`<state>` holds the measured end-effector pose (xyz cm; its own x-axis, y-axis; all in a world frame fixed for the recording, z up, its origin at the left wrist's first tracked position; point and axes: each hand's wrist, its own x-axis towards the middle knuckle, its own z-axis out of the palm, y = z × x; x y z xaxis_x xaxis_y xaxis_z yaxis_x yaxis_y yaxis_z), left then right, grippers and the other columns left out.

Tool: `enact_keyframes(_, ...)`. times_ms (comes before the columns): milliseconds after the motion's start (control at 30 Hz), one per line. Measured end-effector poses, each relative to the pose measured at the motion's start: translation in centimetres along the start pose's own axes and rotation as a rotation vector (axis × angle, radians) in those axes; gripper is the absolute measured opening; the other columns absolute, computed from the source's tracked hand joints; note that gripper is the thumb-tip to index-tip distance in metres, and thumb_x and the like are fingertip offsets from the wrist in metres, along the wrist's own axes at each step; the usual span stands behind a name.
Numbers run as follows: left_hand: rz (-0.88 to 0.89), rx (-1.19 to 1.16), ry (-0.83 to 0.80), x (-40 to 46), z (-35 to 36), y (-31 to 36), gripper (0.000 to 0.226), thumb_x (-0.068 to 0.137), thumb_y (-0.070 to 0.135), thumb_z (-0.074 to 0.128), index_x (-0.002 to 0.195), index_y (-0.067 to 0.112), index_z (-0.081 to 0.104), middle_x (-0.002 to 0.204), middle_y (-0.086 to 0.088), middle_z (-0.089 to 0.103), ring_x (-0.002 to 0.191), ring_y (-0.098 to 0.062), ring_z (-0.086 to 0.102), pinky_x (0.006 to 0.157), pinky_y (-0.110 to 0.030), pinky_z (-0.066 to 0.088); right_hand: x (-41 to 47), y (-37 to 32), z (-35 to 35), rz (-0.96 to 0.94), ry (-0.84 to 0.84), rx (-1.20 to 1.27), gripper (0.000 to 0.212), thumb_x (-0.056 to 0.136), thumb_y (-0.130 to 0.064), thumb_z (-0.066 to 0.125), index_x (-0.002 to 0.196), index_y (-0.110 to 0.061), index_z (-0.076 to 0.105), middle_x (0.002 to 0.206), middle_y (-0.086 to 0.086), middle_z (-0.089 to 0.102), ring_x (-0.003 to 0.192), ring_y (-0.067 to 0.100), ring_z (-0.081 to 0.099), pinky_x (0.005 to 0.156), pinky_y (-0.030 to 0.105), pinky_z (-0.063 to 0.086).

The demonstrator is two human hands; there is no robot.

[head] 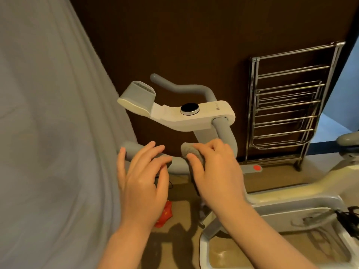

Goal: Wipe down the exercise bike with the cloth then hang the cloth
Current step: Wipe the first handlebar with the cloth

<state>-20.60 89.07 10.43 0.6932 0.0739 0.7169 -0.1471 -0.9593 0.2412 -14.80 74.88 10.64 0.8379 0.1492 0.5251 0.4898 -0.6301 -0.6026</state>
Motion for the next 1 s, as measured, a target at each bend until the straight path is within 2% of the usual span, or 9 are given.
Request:
enact_keyframes(133, -0.014, -0.027, -0.002, -0.1, 0.0, -0.2, 0.018, 0.088, 0.014, 0.059, 0.099, 0.021, 0.071, 0.118, 0.007, 0.066, 0.125, -0.008, 0.050, 0.121, -0.040, 0.004, -0.9, -1.7, 1.2, -0.152, -0.070, 0.049, 0.027, 0.095, -0.032, 0.056, 0.121, -0.026, 0.063, 0.100, -0.006, 0.050, 0.093, 0.012, 0.049, 0.080, 0.033, 0.046)
enact_keyframes(233, -0.022, -0.008, -0.013, 0.1, 0.0, 0.1, 0.018, 0.087, 0.018, 0.059, 0.099, 0.026, 0.071, 0.113, 0.010, 0.066, 0.123, -0.009, 0.050, 0.120, -0.042, 0.001, 0.3, 1.3, -0.1, -0.007, 0.071, 0.032, 0.026, 0.095, -0.028, 0.058, 0.119, -0.022, 0.065, 0.098, -0.005, 0.048, 0.091, 0.014, 0.051, 0.077, 0.037, 0.050)
enact_keyframes(300, -0.025, 0.011, -0.020, 0.0, 0.5, 0.4, 0.017, 0.087, 0.021, 0.059, 0.097, 0.028, 0.071, 0.109, 0.013, 0.067, 0.124, -0.011, 0.048, 0.120, -0.043, -0.003, -0.4, 1.3, -0.4, 0.045, 0.103, 0.093, 0.026, 0.094, -0.023, 0.059, 0.119, -0.022, 0.064, 0.102, -0.006, 0.045, 0.096, 0.012, 0.049, 0.081, 0.032, 0.049)
enact_keyframes(400, -0.057, -0.031, 0.012, 0.1, 1.6, 1.2, 0.016, 0.086, 0.022, 0.059, 0.094, 0.028, 0.072, 0.105, 0.014, 0.068, 0.123, -0.013, 0.047, 0.119, -0.043, -0.008, -2.0, 0.2, -0.2, -0.150, -0.030, 0.069, 0.030, 0.091, -0.019, 0.064, 0.120, -0.025, 0.063, 0.105, -0.006, 0.043, 0.098, 0.009, 0.045, 0.079, 0.018, 0.043)
enact_keyframes(500, -0.075, -0.096, 0.028, 0.4, 2.5, 2.3, 0.016, 0.087, 0.022, 0.059, 0.092, 0.030, 0.072, 0.104, 0.018, 0.066, 0.117, -0.008, 0.051, 0.118, -0.041, -0.010, 0.3, 3.5, -1.7, 0.029, 0.061, 0.111, 0.027, 0.092, -0.023, 0.062, 0.119, -0.026, 0.064, 0.105, -0.008, 0.042, 0.096, 0.004, 0.047, 0.083, 0.017, 0.045)
enact_keyframes(567, -0.055, -0.129, 0.009, 0.5, 3.4, 3.1, 0.016, 0.088, 0.022, 0.058, 0.093, 0.030, 0.071, 0.104, 0.018, 0.065, 0.114, -0.004, 0.052, 0.120, -0.041, -0.006, 0.8, 4.9, -2.4, 0.154, 0.088, 0.204, 0.026, 0.093, -0.024, 0.061, 0.119, -0.027, 0.063, 0.105, -0.008, 0.043, 0.094, 0.000, 0.048, 0.085, 0.014, 0.044)
enact_keyframes(733, -0.064, -0.178, -0.026, 1.1, 5.8, 5.4, 0.017, 0.091, 0.026, 0.054, 0.098, 0.027, 0.070, 0.099, 0.015, 0.065, 0.105, -0.003, 0.054, 0.118, -0.033, 0.012, 0.9, 5.9, -2.5, -0.022, 0.004, 0.200, 0.027, 0.093, -0.023, 0.061, 0.119, -0.030, 0.064, 0.104, -0.009, 0.042, 0.099, 0.009, 0.049, 0.083, 0.024, 0.047)
enact_keyframes(833, -0.116, -0.130, -0.045, 1.9, 6.6, 6.6, 0.018, 0.090, 0.028, 0.055, 0.100, 0.029, 0.069, 0.098, 0.018, 0.066, 0.100, 0.000, 0.053, 0.111, -0.025, 0.019, 5.2, 8.7, -3.2, 0.107, 0.007, 0.145, 0.029, 0.094, -0.025, 0.060, 0.122, -0.024, 0.063, 0.105, -0.007, 0.043, 0.102, 0.012, 0.050, 0.086, 0.030, 0.048)
enact_keyframes(1000, -0.243, -0.021, -0.033, 3.0, 7.3, 8.0, 0.015, 0.088, 0.034, 0.054, 0.092, 0.038, 0.068, 0.090, 0.023, 0.065, 0.092, 0.005, 0.049, 0.089, -0.022, 0.022, 3.0, 9.5, -3.5, -0.070, -0.089, 0.273, 0.029, 0.094, -0.021, 0.060, 0.120, -0.031, 0.064, 0.107, -0.009, 0.044, 0.103, 0.008, 0.049, 0.082, 0.021, 0.045)
